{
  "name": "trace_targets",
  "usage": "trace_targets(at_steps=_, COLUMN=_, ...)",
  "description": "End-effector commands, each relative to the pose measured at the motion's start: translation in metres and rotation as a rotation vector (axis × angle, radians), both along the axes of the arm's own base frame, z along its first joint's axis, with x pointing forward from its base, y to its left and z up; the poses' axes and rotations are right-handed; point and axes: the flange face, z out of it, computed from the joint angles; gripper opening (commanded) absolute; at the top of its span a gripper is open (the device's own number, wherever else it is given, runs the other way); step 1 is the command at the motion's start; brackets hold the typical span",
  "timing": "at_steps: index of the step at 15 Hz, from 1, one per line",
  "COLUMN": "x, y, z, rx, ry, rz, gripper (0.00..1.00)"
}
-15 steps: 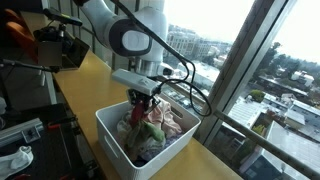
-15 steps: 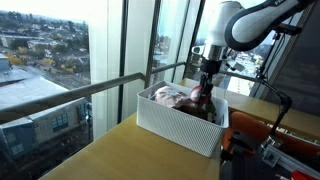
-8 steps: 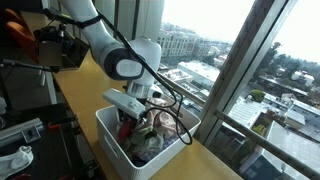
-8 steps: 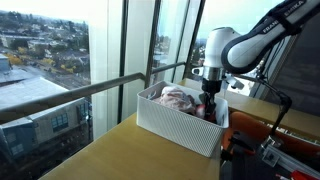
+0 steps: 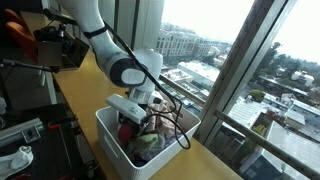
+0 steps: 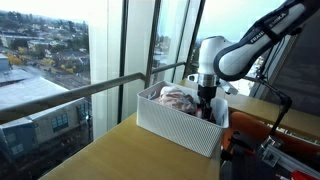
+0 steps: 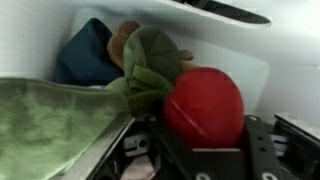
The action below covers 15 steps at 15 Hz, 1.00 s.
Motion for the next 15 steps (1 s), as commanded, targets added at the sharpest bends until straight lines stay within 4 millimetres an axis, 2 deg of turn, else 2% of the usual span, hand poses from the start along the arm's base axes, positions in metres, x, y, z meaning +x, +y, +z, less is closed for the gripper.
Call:
trace_targets(at_steps=1, x=0.007, y=0.008, z=0.042, rx=-0.005, ry=-0.055, rz=-0.011, gripper=0.9)
trace_targets(at_steps=3, x=0.011, y=0.012, z=0.069, rx=-0.013, ry=-0.097, rz=-0.006, gripper=1.0)
trace_targets(at_steps=8, x=0.024, y=0.029, z=0.145, rx=-0.032, ry=-0.219, rz=0.005, gripper=1.0)
trace_targets(at_steps=12, x=0.026, y=0.041, z=0.187, rx=-0.032, ry=-0.285, rz=0.01, gripper=1.0)
trace_targets(at_steps=15, x=0.029, y=0.049, z=0.204, rx=-0.011, ry=-0.325, rz=-0.013, gripper=1.0)
